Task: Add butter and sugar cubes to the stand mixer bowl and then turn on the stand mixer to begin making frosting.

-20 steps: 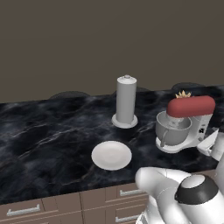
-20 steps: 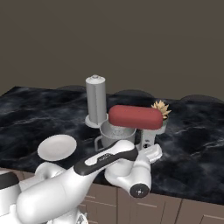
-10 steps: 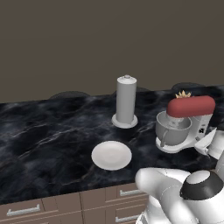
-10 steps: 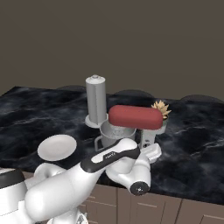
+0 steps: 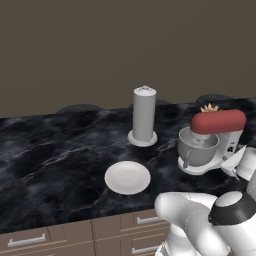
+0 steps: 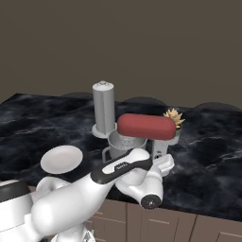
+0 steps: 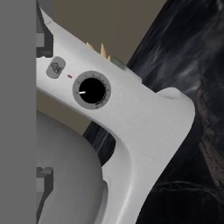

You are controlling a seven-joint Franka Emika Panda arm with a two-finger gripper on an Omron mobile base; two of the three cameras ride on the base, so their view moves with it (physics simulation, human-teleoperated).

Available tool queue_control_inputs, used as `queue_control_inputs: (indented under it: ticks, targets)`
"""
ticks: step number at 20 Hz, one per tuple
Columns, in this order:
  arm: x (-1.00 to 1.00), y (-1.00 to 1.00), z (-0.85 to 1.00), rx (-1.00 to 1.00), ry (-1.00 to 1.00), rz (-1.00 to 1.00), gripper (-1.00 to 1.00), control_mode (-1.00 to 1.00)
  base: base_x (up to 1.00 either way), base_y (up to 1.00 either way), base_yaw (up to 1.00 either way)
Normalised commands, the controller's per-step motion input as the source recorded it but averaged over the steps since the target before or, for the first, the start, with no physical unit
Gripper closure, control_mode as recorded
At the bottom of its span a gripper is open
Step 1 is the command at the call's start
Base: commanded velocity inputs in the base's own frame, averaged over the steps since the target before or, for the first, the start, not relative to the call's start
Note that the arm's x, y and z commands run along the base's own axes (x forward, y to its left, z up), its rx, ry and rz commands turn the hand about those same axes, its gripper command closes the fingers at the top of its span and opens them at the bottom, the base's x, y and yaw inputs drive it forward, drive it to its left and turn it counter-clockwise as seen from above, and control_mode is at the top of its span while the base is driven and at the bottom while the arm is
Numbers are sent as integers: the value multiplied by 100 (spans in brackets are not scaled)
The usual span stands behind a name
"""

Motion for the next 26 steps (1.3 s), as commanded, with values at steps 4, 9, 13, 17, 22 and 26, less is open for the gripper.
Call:
queue_control_inputs:
  ticks: [4, 9, 13, 17, 22, 26]
  targets:
    - [5, 0, -3, 0, 0, 0, -100, -100, 0, 0, 0]
    - [0, -10, -3, 0, 0, 0, -100, -100, 0, 0, 0]
    - [0, -15, -3, 0, 0, 0, -100, -100, 0, 0, 0]
    - [1, -13, -3, 0, 0, 0, -100, -100, 0, 0, 0]
    - [1, -5, -1, 0, 0, 0, -100, -100, 0, 0, 0]
    - [1, 0, 0, 0, 0, 0, -100, -100, 0, 0, 0]
